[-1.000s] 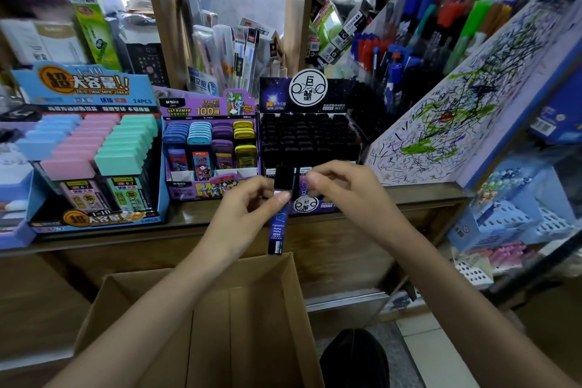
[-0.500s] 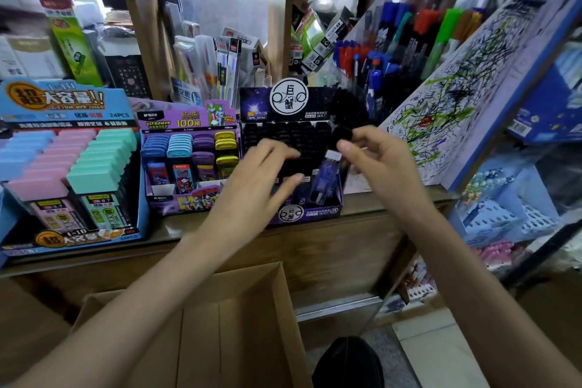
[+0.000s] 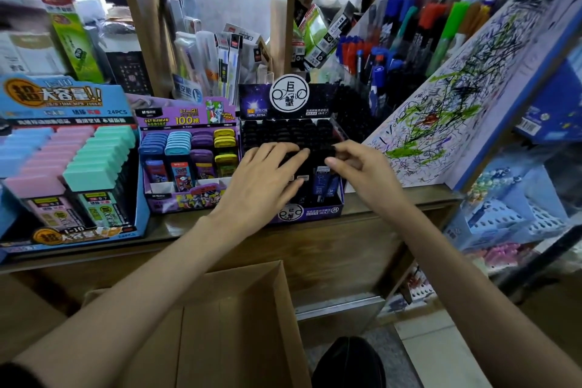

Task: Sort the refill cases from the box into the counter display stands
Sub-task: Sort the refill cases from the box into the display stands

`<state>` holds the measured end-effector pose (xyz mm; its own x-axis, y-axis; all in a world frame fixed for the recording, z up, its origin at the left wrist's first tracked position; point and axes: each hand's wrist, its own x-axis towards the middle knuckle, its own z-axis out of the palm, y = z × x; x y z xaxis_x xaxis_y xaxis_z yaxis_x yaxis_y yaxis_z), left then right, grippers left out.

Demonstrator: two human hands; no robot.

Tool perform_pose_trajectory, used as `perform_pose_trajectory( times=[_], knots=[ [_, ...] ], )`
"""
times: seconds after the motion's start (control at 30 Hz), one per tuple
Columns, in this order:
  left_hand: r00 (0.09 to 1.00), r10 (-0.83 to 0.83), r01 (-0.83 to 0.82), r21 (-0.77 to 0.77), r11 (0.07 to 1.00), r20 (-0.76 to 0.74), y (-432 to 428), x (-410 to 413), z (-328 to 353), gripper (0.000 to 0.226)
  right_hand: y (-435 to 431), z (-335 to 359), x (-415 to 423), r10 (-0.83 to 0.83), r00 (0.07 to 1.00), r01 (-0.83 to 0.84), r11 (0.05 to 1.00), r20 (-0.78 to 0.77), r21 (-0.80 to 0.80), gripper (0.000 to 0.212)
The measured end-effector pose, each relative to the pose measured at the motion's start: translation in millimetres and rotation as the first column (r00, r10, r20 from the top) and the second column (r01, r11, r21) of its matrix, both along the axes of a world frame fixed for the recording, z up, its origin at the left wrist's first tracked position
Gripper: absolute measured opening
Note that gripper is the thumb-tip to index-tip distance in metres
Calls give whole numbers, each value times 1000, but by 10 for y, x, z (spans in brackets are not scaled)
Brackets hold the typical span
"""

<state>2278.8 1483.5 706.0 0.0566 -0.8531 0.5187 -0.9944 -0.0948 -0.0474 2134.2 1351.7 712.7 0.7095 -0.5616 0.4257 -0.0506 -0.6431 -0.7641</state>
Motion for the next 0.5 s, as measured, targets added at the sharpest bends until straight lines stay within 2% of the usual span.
perform_pose_trajectory(
  times=[0.1,0.37,0.5],
  knots=[
    [1000,11,-11,-13,1000,-5,-5,-8,-15,46,15,2,13,16,1000,-16,1000,-5,-3,13],
    [999,16,-17,-7,1000,-30,0,-22,-36,47,42,0,13,12,1000,-13,1000,16,25,18],
    [1000,5,-5,2,1000,-29,5,-15,-38,48,11,3,-5,2,1000,-3,1000,9,25,11]
  ],
)
